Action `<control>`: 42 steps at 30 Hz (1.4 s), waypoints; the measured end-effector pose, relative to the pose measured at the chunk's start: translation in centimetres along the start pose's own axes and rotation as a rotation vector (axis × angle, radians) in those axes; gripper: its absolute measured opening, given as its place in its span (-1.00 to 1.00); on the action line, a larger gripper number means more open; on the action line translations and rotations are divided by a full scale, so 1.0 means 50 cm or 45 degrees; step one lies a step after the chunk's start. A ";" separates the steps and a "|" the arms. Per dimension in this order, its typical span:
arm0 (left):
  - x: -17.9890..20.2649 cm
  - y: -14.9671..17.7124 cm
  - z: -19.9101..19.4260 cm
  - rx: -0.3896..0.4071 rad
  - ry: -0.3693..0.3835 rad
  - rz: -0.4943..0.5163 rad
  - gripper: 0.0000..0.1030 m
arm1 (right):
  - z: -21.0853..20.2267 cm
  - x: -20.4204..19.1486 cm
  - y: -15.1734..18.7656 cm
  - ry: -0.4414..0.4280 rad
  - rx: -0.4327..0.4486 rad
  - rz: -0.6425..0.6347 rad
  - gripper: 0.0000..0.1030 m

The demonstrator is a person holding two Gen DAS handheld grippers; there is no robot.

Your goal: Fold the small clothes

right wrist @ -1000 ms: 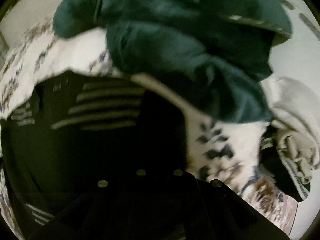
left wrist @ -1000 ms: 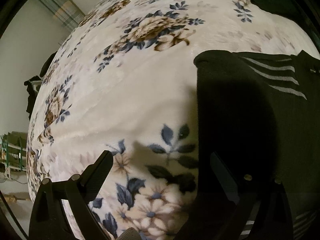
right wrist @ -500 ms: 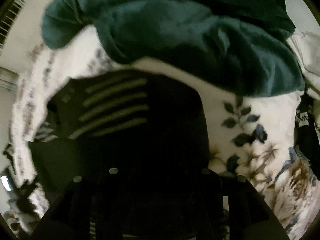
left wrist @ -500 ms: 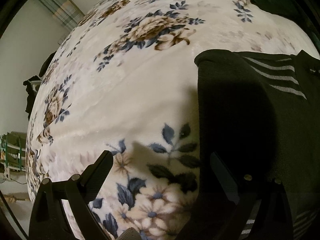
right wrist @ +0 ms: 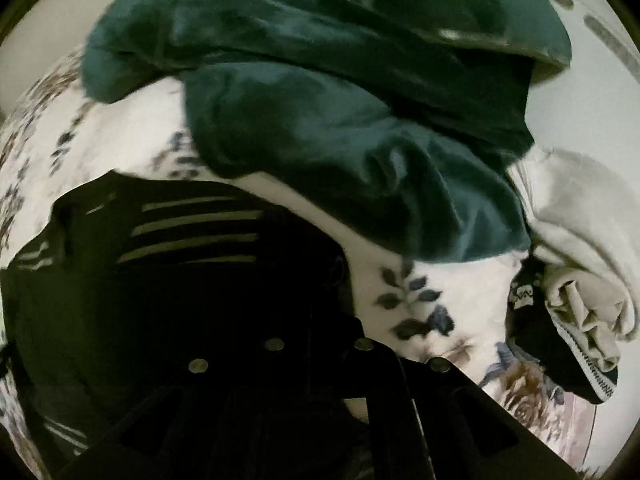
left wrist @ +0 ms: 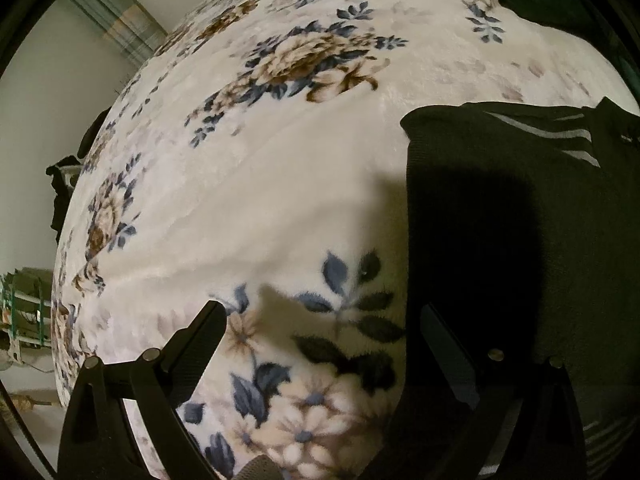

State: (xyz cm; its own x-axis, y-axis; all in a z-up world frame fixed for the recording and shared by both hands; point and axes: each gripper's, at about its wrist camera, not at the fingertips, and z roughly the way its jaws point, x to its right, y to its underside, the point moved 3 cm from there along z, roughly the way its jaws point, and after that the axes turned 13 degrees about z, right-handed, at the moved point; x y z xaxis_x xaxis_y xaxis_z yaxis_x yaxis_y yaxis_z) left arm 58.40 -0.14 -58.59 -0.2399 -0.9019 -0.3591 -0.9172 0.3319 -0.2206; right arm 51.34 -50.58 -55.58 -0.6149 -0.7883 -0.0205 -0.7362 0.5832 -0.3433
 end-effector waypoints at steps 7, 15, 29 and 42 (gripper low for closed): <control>0.007 -0.001 -0.008 0.017 -0.003 0.028 0.93 | 0.056 0.017 0.001 -0.133 -0.281 0.087 0.19; 0.097 0.097 -0.230 0.210 0.225 0.049 0.93 | -0.116 0.105 0.072 -0.277 -0.342 0.022 0.78; 0.755 0.498 -0.498 -0.246 0.455 0.181 0.93 | -0.143 0.376 0.104 -0.478 -0.585 -0.224 0.79; 1.000 0.546 -0.464 -0.215 0.336 0.183 -0.31 | 0.049 0.220 -0.052 -0.726 -0.700 -0.259 0.79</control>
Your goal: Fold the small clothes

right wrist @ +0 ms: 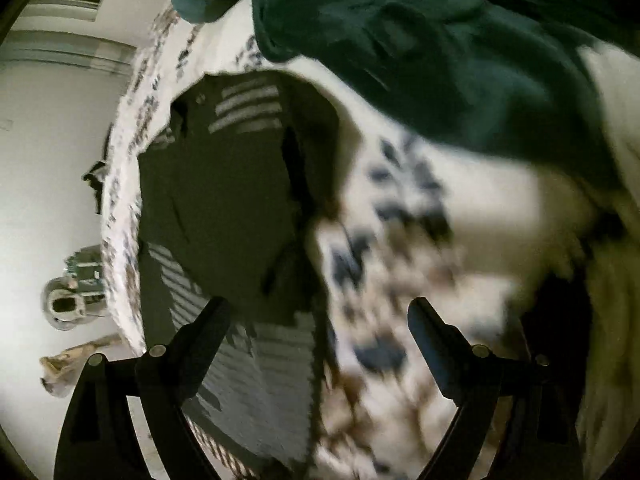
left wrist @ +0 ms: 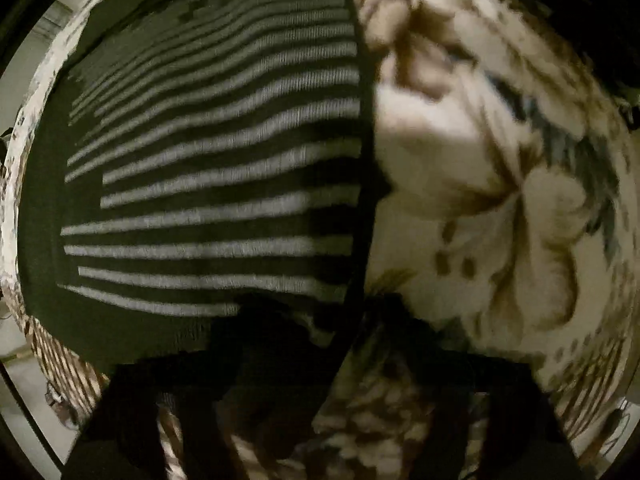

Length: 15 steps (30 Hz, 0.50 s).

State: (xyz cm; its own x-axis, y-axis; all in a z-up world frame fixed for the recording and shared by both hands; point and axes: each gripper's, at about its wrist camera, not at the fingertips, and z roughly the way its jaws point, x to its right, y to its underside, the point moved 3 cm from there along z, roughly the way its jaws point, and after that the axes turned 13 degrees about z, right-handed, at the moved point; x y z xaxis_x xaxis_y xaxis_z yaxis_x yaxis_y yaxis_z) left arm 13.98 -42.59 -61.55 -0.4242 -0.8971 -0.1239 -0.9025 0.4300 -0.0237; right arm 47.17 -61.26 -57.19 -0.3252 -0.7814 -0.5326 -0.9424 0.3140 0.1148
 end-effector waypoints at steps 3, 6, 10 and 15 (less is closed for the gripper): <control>-0.019 -0.012 -0.024 0.057 -0.020 -0.049 -0.92 | 0.050 -0.010 -0.080 -0.034 0.013 0.071 0.78; -0.060 -0.012 -0.045 0.100 0.016 -0.160 -0.93 | 0.098 -0.008 -0.137 -0.067 0.000 0.181 -0.25; -0.094 -0.008 -0.075 0.141 0.039 -0.220 -0.94 | 0.127 -0.031 -0.151 -0.012 0.002 0.164 -0.76; -0.165 0.005 -0.154 0.229 0.071 -0.292 -0.94 | 0.061 -0.103 -0.130 -0.056 0.046 0.133 -0.79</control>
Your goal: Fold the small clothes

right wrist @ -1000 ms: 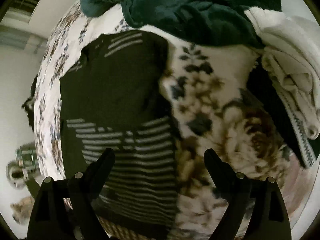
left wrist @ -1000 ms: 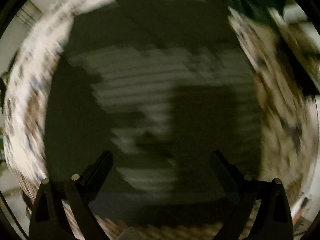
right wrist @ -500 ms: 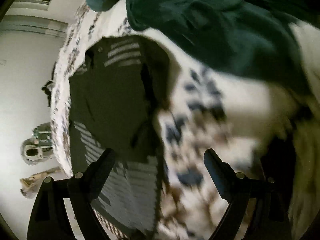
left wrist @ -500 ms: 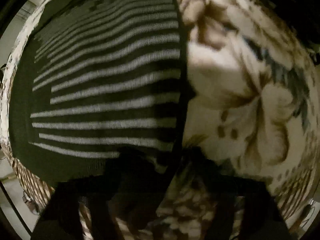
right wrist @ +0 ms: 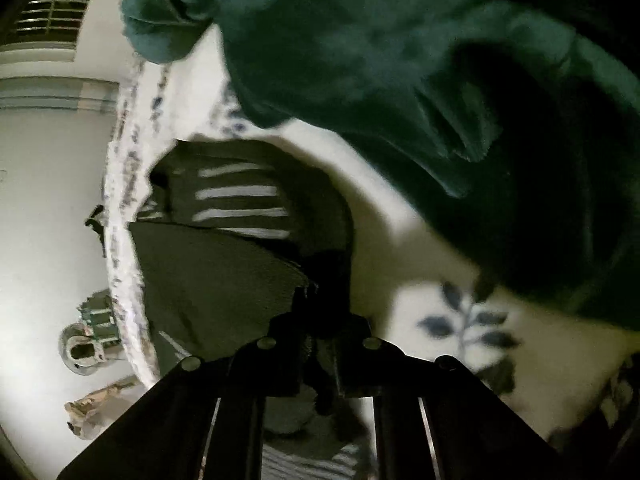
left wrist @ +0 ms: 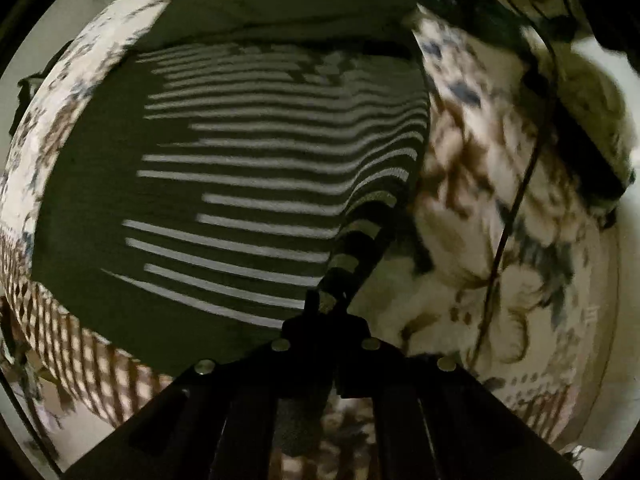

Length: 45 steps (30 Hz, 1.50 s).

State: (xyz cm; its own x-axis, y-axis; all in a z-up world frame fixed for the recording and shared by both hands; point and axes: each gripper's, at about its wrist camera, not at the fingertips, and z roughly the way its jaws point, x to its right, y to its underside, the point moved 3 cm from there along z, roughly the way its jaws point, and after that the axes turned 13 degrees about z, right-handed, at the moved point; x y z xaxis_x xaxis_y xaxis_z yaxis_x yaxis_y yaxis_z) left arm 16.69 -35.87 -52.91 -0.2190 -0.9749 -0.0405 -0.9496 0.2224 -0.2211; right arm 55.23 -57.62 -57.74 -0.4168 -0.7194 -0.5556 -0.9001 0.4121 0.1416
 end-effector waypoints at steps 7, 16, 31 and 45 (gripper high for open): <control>-0.222 0.051 -0.128 0.127 0.024 -0.267 -0.94 | -0.072 -0.225 0.071 0.068 0.030 -0.184 -0.79; -0.525 0.124 -0.109 0.152 0.099 -0.652 -0.94 | 0.058 -0.615 0.150 0.181 0.057 -0.338 -0.79; -0.802 0.252 0.096 -0.022 0.442 -0.974 -0.88 | 0.633 -0.912 0.225 0.638 -0.022 -0.457 -0.48; -0.916 0.063 0.024 0.146 0.516 -0.685 -0.03 | 0.317 -0.679 0.344 0.499 0.035 -0.486 0.47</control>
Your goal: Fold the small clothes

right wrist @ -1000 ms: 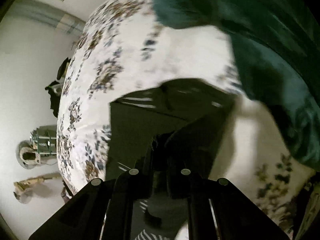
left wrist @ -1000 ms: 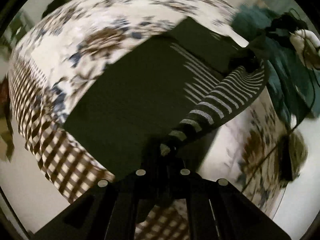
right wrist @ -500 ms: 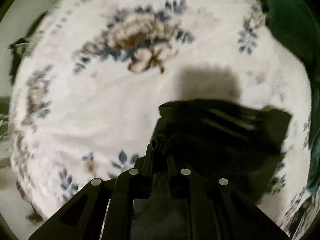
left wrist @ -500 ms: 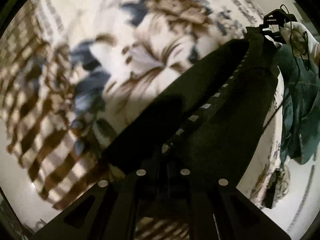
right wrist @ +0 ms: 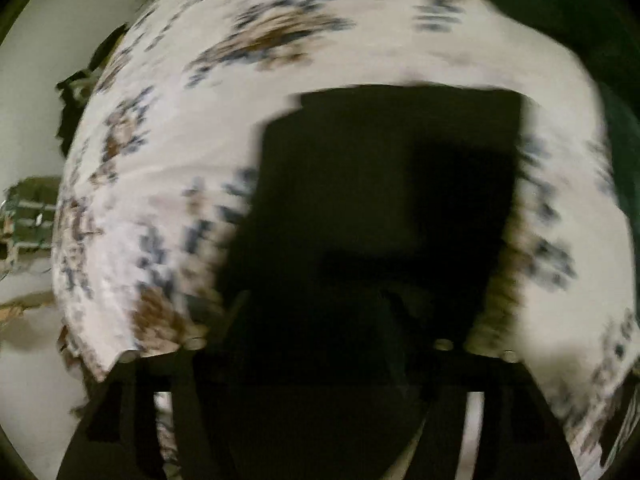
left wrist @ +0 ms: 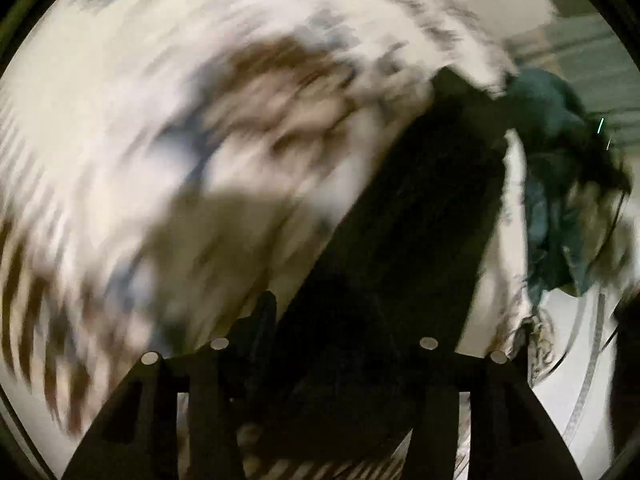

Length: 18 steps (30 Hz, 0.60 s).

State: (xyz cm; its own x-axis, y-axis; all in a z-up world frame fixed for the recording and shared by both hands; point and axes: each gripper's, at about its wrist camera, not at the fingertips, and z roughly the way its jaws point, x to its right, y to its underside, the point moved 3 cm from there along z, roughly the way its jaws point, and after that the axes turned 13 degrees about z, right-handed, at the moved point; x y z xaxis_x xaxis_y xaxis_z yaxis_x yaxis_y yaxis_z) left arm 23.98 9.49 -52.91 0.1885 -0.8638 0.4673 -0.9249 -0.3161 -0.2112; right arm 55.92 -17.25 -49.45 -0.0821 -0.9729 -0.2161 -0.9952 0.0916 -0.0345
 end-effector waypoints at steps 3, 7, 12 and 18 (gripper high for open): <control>0.061 -0.176 0.042 0.087 0.063 0.107 0.03 | 0.003 0.141 -0.039 0.008 0.065 0.198 0.47; 0.162 -0.410 0.159 0.076 0.103 0.281 0.05 | 0.039 0.231 -0.109 -0.107 0.112 0.407 0.47; 0.229 -0.566 0.328 -0.070 0.036 0.349 -0.01 | 0.120 0.285 -0.189 -0.234 0.088 0.556 0.47; 0.262 -0.599 0.346 0.019 -0.102 0.469 -0.89 | 0.124 0.316 -0.191 -0.291 0.172 0.590 -0.66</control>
State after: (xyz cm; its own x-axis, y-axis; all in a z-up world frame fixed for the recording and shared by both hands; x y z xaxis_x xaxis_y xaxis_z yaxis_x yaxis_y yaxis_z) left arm 59.84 0.86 -55.34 -0.1303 -0.9483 0.2894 -0.9306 0.0164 -0.3656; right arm 64.46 -32.19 -58.56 -0.4825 -0.7544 -0.4451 -0.8406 0.5417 -0.0068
